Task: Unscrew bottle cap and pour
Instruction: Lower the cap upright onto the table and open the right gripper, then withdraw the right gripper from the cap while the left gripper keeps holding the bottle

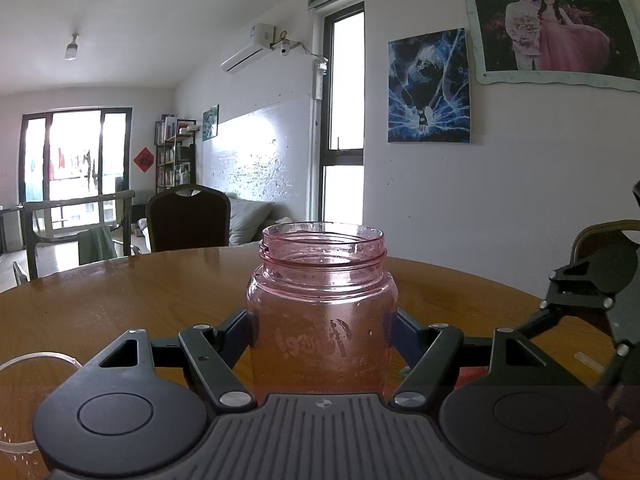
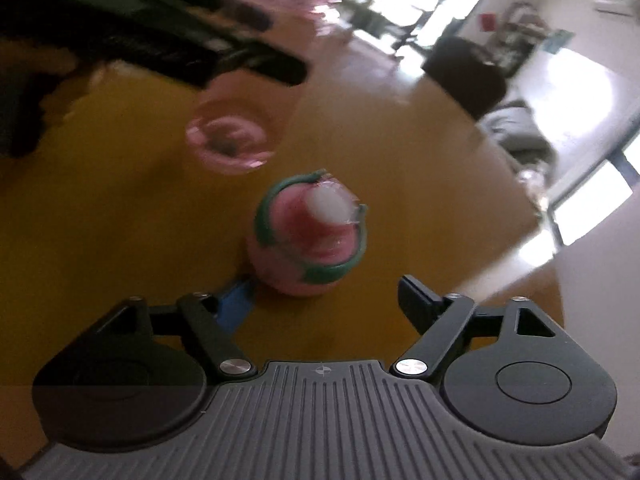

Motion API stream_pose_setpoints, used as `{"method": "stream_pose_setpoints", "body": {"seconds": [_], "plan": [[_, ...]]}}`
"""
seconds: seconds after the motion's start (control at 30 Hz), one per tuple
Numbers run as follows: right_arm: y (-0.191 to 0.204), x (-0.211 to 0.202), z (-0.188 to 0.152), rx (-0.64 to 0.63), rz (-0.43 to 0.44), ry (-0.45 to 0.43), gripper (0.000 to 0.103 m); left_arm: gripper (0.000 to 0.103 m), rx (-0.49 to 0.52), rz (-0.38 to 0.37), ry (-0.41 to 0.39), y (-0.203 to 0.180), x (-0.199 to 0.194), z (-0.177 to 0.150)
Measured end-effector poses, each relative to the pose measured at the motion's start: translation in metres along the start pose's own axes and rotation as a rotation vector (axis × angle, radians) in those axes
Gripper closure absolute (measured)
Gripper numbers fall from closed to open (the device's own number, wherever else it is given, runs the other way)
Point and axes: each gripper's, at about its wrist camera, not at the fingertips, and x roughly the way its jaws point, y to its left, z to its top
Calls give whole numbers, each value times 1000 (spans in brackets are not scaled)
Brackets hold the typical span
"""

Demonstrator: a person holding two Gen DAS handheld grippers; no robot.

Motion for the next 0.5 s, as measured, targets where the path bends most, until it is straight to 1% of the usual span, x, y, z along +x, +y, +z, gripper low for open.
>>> {"method": "stream_pose_setpoints", "body": {"seconds": [0.07, 0.1, 0.13, 0.2, 0.23, 0.27, 0.3, 0.33, 0.4, 0.47, 0.5], "plan": [[-10, -6, 2, 46, 52, -18, 14, 31, 0, 0, 0, 1, 1, 0], [-18, -12, 1, 112, 88, -57, 14, 31, 0, 0, 0, 1, 1, 0], [-23, -13, -1, 144, 101, -78, 12, 31, 0, 0, 0, 1, 1, 0], [-42, -20, -12, 286, 134, -148, 10, 31, 0, -1, 1, 2, 1, 1], [-53, -17, -21, 413, 161, -157, 10, 31, 0, -1, 1, 2, 1, 1], [-59, -19, -32, 477, 169, -148, 10, 31, 0, -1, 1, 2, 1, 1], [-61, -18, -39, 503, 173, -141, 10, 31, 0, 0, 1, 3, 1, 2], [-62, -14, -37, 514, 176, -145, 13, 31, 1, 0, 1, 4, 1, 3], [-64, -7, -43, 533, 193, -167, 14, 31, 1, 0, 1, 4, 1, 3], [-49, -17, -59, 531, 202, -184, 27, 31, 1, 0, 1, 4, 1, 3], [-47, -16, -61, 506, 184, -184, 31, 31, 1, 0, 1, 5, 1, 3]]}}
